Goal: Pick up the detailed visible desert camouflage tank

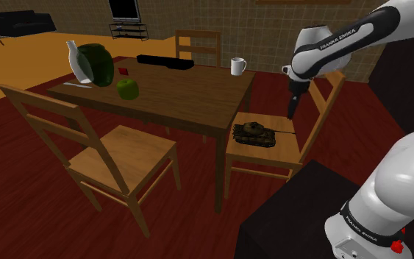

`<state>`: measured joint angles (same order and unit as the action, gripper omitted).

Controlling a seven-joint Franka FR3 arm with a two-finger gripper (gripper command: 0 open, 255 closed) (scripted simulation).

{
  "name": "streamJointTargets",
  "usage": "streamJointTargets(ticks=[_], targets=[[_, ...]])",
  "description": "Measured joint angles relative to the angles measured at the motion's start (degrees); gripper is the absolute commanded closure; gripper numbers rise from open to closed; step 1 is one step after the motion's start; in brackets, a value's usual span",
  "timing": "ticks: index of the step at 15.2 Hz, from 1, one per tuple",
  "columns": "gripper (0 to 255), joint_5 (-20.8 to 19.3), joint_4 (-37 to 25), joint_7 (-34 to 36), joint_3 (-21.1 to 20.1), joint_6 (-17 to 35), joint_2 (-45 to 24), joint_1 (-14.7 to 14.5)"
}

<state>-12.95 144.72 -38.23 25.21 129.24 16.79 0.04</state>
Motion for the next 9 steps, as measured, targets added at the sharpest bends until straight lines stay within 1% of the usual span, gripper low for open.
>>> streamJointTargets(ticks=[2, 5, 7, 9], targets=[[0, 2.23, -1.28, -4.11, 1.97, 4.09, -5.06, -0.93], [0, 7.19, -3.64, -11.38, 4.21, 9.14, -12.36, -1.97], [0, 11.92, -6.15, -17.23, 4.95, 11.83, -17.85, -2.14], [0, 17.30, -9.00, -23.45, 4.66, 14.00, -23.43, -1.36]])
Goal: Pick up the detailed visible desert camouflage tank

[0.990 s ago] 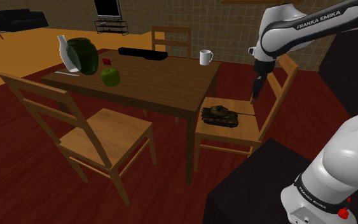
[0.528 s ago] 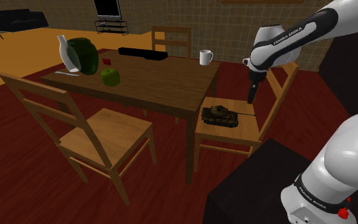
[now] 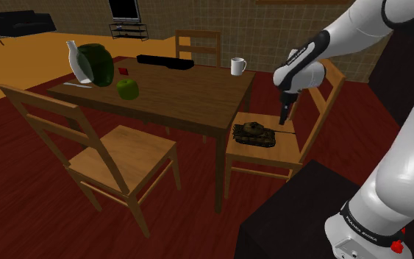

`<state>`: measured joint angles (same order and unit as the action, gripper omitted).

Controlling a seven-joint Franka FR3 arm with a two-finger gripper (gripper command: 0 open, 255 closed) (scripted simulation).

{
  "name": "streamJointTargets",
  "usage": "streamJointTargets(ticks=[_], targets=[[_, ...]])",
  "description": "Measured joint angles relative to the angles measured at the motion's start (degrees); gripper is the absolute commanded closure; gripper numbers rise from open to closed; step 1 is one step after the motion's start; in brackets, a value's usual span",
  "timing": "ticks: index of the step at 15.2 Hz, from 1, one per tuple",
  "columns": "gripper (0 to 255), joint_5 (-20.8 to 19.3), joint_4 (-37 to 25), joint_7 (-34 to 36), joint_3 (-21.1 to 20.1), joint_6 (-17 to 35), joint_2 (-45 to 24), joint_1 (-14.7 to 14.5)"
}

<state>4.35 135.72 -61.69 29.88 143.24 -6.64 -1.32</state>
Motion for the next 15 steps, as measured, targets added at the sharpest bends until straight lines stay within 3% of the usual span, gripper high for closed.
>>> streamJointTargets(ticks=[2, 7, 10, 15], targets=[[0, 4.21, -2.27, -4.98, -1.19, 1.48, -4.17, 1.17], [0, 14.73, -12.64, -16.98, -7.25, 3.94, -18.02, 7.37], [0, 17.23, -16.72, -20.99, -9.61, 4.47, -22.70, 10.29], [0, 19.18, -18.21, -22.50, -11.52, 6.66, -26.39, 11.62]])
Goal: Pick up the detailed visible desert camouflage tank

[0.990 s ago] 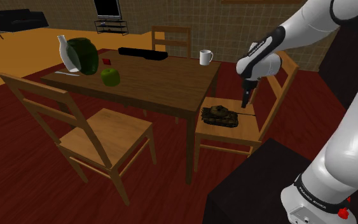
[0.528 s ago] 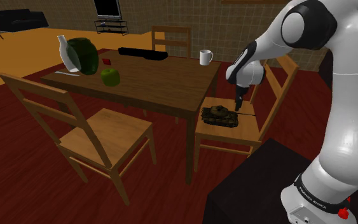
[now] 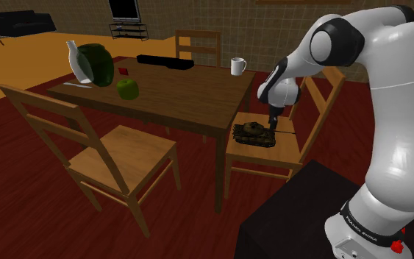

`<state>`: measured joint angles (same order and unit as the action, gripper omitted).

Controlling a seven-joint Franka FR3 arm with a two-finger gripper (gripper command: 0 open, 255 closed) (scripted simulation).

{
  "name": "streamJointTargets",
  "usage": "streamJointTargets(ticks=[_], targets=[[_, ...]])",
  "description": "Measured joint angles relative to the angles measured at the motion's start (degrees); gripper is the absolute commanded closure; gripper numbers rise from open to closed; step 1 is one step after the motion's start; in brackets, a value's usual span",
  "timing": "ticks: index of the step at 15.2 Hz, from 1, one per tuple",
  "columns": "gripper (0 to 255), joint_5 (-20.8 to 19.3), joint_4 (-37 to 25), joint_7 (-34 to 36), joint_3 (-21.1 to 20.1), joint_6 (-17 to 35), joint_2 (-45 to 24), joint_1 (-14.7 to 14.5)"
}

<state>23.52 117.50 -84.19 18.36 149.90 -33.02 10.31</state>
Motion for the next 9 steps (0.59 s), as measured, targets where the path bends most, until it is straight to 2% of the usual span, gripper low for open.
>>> streamJointTargets(ticks=[2, 3, 9], targets=[[0, 0.61, -0.21, -0.44, -0.59, 0.89, -1.10, 0.40], [255, 0.76, -0.21, -0.61, -0.73, 1.13, -1.35, 0.55], [255, 0.93, -0.28, -0.84, -0.87, 1.32, -1.61, 0.76]])
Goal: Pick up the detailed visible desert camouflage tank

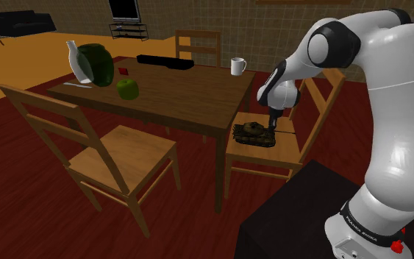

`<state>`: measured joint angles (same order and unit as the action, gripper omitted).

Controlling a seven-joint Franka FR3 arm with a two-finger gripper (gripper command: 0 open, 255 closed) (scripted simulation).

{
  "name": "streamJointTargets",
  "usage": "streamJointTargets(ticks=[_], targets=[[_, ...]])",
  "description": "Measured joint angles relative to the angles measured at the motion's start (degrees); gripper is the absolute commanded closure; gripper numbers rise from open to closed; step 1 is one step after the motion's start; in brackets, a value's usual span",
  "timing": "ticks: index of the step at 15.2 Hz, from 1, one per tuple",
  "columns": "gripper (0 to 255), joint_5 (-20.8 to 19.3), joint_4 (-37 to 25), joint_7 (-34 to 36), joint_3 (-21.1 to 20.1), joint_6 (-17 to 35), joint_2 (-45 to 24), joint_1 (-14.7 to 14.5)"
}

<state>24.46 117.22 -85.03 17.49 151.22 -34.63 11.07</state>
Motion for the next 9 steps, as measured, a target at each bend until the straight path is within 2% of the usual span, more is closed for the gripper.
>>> streamJointTargets(ticks=[9], targets=[[255, -1.31, 1.00, 0.97, 1.27, -1.70, 2.62, -1.04]])
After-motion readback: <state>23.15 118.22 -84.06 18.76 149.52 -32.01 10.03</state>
